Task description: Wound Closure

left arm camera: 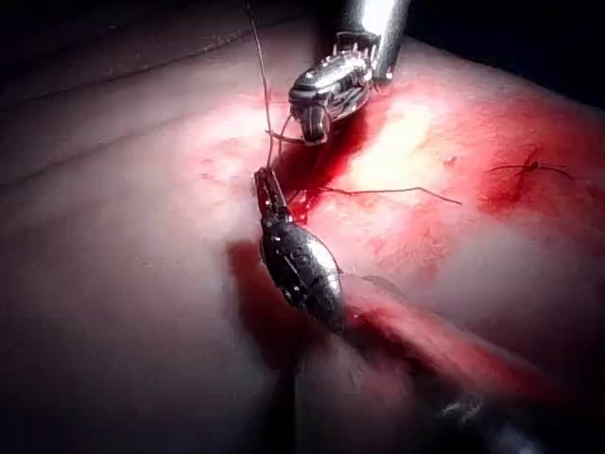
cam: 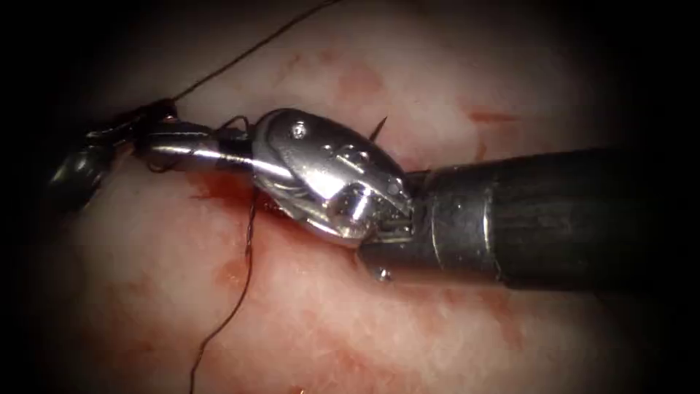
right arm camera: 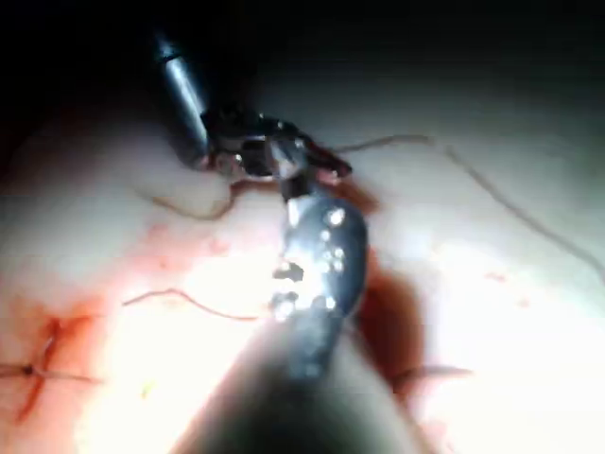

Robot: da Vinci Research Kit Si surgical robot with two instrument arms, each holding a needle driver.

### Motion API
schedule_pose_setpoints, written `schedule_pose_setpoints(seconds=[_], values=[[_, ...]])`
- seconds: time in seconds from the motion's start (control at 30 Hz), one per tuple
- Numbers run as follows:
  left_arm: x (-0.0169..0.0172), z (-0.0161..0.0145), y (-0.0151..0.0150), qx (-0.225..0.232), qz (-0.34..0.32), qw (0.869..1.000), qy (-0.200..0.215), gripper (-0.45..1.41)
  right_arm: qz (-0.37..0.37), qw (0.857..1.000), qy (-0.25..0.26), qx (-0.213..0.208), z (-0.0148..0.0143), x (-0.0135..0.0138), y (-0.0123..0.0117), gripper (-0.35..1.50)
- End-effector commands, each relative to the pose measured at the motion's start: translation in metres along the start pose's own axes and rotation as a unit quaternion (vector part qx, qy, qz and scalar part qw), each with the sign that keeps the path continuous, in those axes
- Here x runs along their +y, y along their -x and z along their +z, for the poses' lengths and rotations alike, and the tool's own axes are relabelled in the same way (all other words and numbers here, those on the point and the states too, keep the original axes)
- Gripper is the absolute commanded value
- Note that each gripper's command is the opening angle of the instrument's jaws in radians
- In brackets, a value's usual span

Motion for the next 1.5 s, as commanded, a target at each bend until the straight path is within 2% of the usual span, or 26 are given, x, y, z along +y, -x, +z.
schedule_pose_setpoints(seconds=[0.03,0.23,0.33,0.4,0.5,0.63,0.83,1.0,1.17,1.2,1.27,1.5], values=[[0.0001,0.0004,0.0009,-0.002,-0.002,1.000,0.002,-0.45,-0.005,1.000,-0.019,-0.012,0.0008,0.0008,-0.0004,-0.35],[0.0002,0.0005,0.0010,-0.003,-0.001,1.000,0.008,-0.45,-0.028,0.994,-0.091,-0.061,0.0010,0.0011,-0.0029,-0.03],[0.0003,0.0005,0.0010,-0.004,-0.001,1.000,0.011,-0.45,-0.036,0.987,-0.120,-0.099,0.0011,0.0011,-0.0039,0.27],[0.0003,0.0006,0.0012,-0.004,-0.003,1.000,0.012,-0.45,-0.042,0.982,-0.139,-0.122,0.0012,0.0011,-0.0042,0.29],[0.0005,0.0008,0.0015,-0.007,-0.004,1.000,0.014,-0.45,-0.047,0.967,-0.194,-0.155,0.0015,0.0008,-0.0042,0.29],[0.0005,0.0010,0.0023,-0.010,-0.007,1.000,0.017,-0.45,-0.051,0.954,-0.243,-0.167,0.0014,0.0002,-0.0039,0.31],[0.0003,0.0010,0.0029,-0.014,-0.010,1.000,0.019,-0.45,-0.061,0.945,-0.267,-0.176,0.0010,-0.0002,-0.0026,0.27],[0.0003,0.0011,0.0031,-0.013,-0.009,1.000,0.020,-0.45,-0.072,0.931,-0.293,-0.207,-0.0007,-0.0002,-0.0003,0.22],[0.0000,0.0010,0.0037,-0.015,-0.009,1.000,0.021,-0.45,-0.069,0.912,-0.335,-0.227,-0.0031,-0.0004,0.0008,0.22],[0.0000,0.0011,0.0039,-0.017,-0.011,1.000,0.020,-0.45,-0.066,0.906,-0.345,-0.235,-0.0035,-0.0005,0.0008,0.29],[0.0001,0.0011,0.0041,-0.017,-0.010,1.000,0.020,-0.45,-0.062,0.898,-0.359,-0.245,-0.0035,-0.0007,0.0007,0.39],[0.0001,0.0011,0.0043,-0.018,-0.009,1.000,0.020,-0.45,-0.053,0.881,-0.397,-0.253,-0.0019,-0.0021,0.0017,0.41]])
